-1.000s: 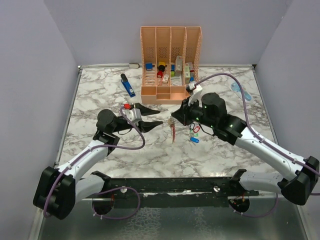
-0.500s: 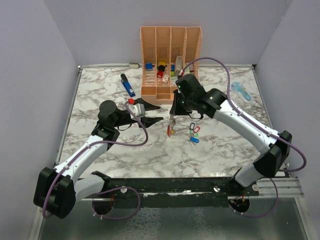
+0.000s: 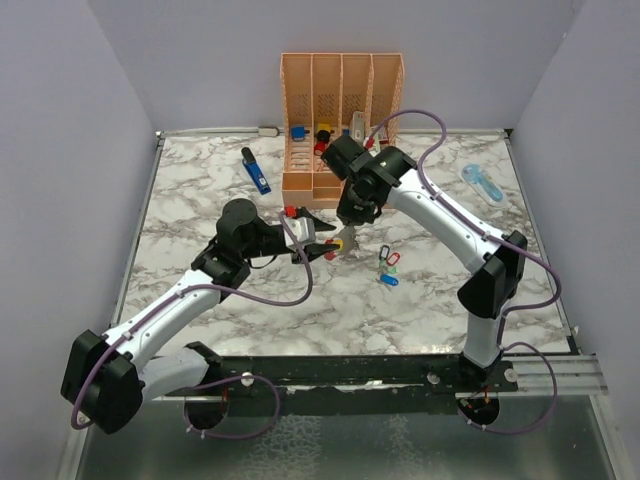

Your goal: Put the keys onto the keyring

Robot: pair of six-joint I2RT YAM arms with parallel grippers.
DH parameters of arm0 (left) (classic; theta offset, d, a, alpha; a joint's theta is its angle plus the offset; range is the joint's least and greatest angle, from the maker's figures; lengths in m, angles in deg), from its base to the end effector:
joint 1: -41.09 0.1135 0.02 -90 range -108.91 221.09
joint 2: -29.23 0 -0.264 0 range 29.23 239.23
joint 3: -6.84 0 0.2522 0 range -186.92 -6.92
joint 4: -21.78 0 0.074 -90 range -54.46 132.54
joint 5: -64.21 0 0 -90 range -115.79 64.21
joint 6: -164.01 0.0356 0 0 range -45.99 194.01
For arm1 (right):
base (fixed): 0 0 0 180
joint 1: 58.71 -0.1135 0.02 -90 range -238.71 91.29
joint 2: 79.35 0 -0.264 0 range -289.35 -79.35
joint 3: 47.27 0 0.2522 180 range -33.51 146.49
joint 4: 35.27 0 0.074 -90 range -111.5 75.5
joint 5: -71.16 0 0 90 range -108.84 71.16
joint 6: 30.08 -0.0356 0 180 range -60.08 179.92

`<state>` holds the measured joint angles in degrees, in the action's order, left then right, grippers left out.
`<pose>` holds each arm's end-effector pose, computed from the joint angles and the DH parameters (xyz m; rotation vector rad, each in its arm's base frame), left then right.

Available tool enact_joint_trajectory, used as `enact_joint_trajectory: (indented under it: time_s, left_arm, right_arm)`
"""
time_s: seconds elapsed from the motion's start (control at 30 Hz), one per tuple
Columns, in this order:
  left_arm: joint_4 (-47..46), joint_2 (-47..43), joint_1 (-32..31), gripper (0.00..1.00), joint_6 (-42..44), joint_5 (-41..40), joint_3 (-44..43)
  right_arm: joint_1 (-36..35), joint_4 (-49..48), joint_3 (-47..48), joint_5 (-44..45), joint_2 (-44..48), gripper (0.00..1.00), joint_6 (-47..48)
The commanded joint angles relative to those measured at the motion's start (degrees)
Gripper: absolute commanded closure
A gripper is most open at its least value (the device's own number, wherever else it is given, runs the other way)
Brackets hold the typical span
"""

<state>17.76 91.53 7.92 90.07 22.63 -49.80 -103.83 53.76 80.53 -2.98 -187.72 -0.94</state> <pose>0.1912 -0.1568 0.3196 1.2417 1.1095 -0.8990 0.2742 0.2615 0.3465 0.4375 2.6698 0.1618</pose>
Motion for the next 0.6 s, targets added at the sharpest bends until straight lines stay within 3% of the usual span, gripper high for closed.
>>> enact_joint_trajectory:
  time_s: [0.0, 0.33, 0.57]
  left_arm:
    - [1.1, -0.9, -0.1, 0.61, -1.7, -12.1, 0.8]
    - [-7.4, -3.9, -0.6, 0.66, -17.0, -8.9, 5.6]
    - [-6.1, -1.9, -5.1, 0.67, -17.0, -5.0, 6.2]
  right_arm:
    - [1.0, 3.8, 1.6, -0.5, 1.4, 0.99, -8.3]
    - [4.5, -3.1, -5.5, -10.0, 6.7, 0.99, -17.1]
    - [4.7, -2.8, -1.4, -12.1, 5.3, 0.99, -20.0]
